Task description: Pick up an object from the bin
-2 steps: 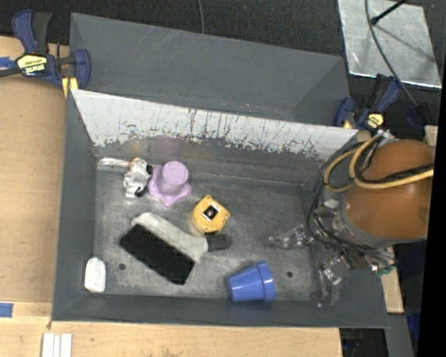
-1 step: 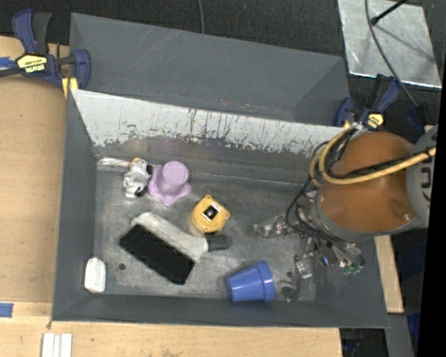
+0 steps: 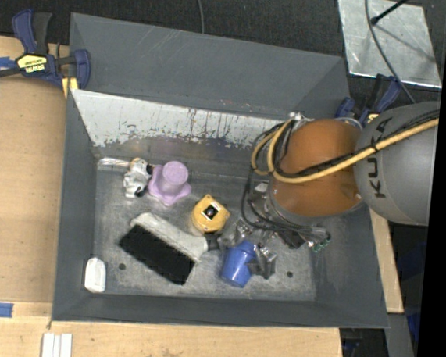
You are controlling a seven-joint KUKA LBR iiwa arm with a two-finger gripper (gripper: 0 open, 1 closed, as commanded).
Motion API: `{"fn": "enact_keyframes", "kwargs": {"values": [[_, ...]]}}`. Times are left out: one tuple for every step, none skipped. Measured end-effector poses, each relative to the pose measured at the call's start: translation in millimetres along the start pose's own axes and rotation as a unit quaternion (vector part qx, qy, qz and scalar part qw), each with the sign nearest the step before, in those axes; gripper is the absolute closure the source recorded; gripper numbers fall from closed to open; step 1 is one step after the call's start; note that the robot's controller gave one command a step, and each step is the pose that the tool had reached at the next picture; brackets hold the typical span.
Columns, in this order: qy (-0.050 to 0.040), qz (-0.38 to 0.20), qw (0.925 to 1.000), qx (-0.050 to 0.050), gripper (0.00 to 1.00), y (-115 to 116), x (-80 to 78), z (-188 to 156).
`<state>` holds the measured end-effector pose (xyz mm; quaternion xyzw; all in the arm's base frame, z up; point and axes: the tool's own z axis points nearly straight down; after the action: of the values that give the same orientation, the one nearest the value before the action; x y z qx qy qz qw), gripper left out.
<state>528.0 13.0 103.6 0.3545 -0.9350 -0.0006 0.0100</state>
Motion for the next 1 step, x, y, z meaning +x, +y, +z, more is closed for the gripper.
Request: {"fn": "enact_keyframes", "kwargs": {"values": [[-0.0006, 0.000, 1.0000, 0.001, 1.00, -0.3, -0.3, -0.1]]}}
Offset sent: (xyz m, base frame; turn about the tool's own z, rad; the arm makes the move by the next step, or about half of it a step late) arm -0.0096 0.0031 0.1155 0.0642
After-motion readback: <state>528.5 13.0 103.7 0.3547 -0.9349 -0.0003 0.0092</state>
